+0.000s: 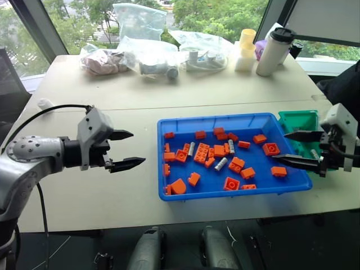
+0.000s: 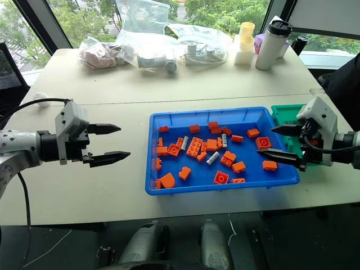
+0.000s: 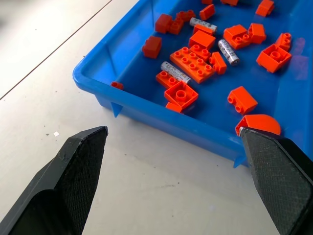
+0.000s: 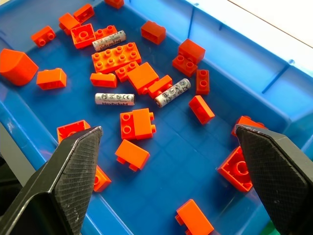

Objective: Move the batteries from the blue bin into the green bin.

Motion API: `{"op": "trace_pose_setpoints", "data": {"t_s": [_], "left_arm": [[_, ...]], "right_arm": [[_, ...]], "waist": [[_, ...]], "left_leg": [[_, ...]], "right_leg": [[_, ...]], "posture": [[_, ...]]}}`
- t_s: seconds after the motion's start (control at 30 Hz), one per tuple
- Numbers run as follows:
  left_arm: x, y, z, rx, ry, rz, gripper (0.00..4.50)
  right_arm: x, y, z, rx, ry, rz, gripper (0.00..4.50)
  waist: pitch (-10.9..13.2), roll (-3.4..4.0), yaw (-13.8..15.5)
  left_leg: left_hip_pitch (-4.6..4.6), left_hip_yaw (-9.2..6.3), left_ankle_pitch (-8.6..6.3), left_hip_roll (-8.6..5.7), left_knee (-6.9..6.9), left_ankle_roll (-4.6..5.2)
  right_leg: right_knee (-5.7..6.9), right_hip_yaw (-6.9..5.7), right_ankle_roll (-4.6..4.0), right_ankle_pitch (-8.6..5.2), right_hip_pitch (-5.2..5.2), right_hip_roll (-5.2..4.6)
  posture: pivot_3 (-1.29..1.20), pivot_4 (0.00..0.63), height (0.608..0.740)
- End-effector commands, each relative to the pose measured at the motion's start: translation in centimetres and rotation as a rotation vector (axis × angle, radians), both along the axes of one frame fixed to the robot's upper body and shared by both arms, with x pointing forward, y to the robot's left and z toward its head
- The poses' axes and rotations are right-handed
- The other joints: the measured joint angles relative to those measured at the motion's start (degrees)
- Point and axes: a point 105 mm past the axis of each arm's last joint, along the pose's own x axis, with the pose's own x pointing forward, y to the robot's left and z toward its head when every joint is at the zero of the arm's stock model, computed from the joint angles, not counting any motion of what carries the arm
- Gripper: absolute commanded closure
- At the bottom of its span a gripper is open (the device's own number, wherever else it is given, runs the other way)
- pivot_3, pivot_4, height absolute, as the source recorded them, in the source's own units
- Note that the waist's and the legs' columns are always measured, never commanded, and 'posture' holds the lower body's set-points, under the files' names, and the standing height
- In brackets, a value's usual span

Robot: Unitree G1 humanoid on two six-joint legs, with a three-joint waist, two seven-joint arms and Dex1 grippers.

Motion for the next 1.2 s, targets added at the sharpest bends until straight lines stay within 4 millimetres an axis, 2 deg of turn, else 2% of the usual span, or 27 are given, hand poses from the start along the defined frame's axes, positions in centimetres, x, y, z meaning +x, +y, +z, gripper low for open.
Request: {"op": "trace_pose_setpoints", "data": {"t_s": [0.03, 0.5, 0.6, 0.7, 0.8, 0.9, 0.97, 1.0, 1.07, 1.13, 1.2], "left_arm": [[-0.1, -0.1, 1.0, -0.004, -0.047, -0.004, 0.0], [0.2, -0.5, 1.2, -0.01, -0.053, -0.013, 0.0], [0.4, -0.2, 0.8, 0.045, -0.061, -0.004, 0.0], [0.4, 1.5, 0.7, 0.161, -0.061, 0.01, 0.0], [0.3, 2.2, 3.1, 0.166, -0.093, -0.013, 0.0], [-0.1, 2.3, 3.8, 0.194, -0.095, -0.053, 0.0], [0.2, 2.6, 4.5, 0.212, -0.129, -0.053, 0.0], [0.2, 2.4, 4.6, 0.189, -0.115, -0.07, 0.0], [0.1, 1.9, 3.5, 0.203, -0.108, -0.103, 0.0], [0.0, 1.3, 3.0, 0.19, -0.109, -0.115, 0.0], [-0.2, 0.2, 2.9, 0.132, -0.111, -0.129, 0.0]], "right_arm": [[0.2, 0.2, 0.7, -0.005, -0.04, 0.017, 0.02], [0.5, 0.5, 0.5, 0.005, -0.047, 0.02, 0.02], [1.0, 0.6, 0.4, 0.051, -0.014, -0.013, 0.02], [2.2, 2.3, 1.5, 0.128, -0.047, 0.003, 0.02], [2.8, 3.8, 2.1, 0.053, -0.115, 0.083, 0.02], [3.2, 4.4, 2.0, 0.034, -0.127, 0.126, 0.02], [3.6, 5.9, 1.9, 0.074, -0.109, 0.182, 0.02], [3.8, 7.2, 1.3, 0.068, -0.089, 0.234, 0.02], [4.1, 10.6, -1.4, 0.053, -0.028, 0.345, 0.02], [4.1, 12.3, -3.1, 0.038, 0.004, 0.401, 0.02], [5.2, 14.0, -4.6, -0.002, -0.011, 0.417, 0.02]], "waist": [[0.0, 0.0, 0.0], [0.0, 0.0, 0.0], [0.0, 0.0, 0.0], [0.0, -0.02, -0.4], [0.0, 0.01, -0.2], [0.0, 0.0, 0.1], [0.0, 0.0, -0.1], [0.0, -0.02, -0.1], [0.0, -0.05, -0.6], [0.0, -0.05, -0.5], [0.0, -0.05, -0.3]], "left_leg": [[0.0, 0.0, 0.0, 0.0, 0.0, 0.0], [0.0, 0.0, 0.0, -0.01, 0.0, 0.0], [0.0, 0.0, 0.0, -0.01, 0.01, 0.0], [-0.01, 0.03, 0.0, 0.0, -0.02, -0.01], [-0.07, 0.09, 0.0, 0.02, -0.05, -0.01], [-0.14, 0.1, 0.0, -0.01, -0.05, 0.0], [-0.16, 0.14, 0.0, -0.04, -0.04, 0.0], [-0.15, 0.17, 0.0, -0.04, -0.03, 0.0], [-0.13, 0.18, 0.0, 0.01, 0.0, 0.0], [-0.06, 0.18, 0.0, 0.08, -0.06, 0.0], [-0.22, 0.18, 0.0, 0.07, -0.1, 0.0]], "right_leg": [[0.0, 0.0, 0.0, 0.0, 0.0, 0.0], [0.0, 0.01, 0.0, 0.0, 0.0, -0.01], [0.0, 0.01, 0.0, 0.0, 0.0, -0.01], [0.02, 0.03, -0.01, 0.0, -0.07, 0.01], [0.12, 0.06, -0.02, 0.0, -0.25, 0.03], [0.08, 0.03, -0.02, 0.0, -0.29, 0.04], [0.04, 0.04, -0.01, 0.0, -0.28, 0.0], [0.05, 0.06, -0.01, 0.0, -0.28, -0.01], [0.09, 0.07, -0.02, 0.02, -0.3, 0.02], [0.12, 0.08, -0.02, 0.02, -0.29, 0.09], [0.2, 0.08, -0.03, 0.01, -0.54, 0.12]], "posture": [[0.0, 0.15, 0.74], [0.0, 0.15, 0.74], [0.0, 0.15, 0.74], [0.0, 0.15, 0.74], [0.0, 0.15, 0.74], [0.0, 0.15, 0.74], [0.0, 0.15, 0.74], [0.0, 0.15, 0.74], [0.0, 0.15, 0.74], [0.0, 0.15, 0.74], [0.0, 0.15, 0.74]]}}
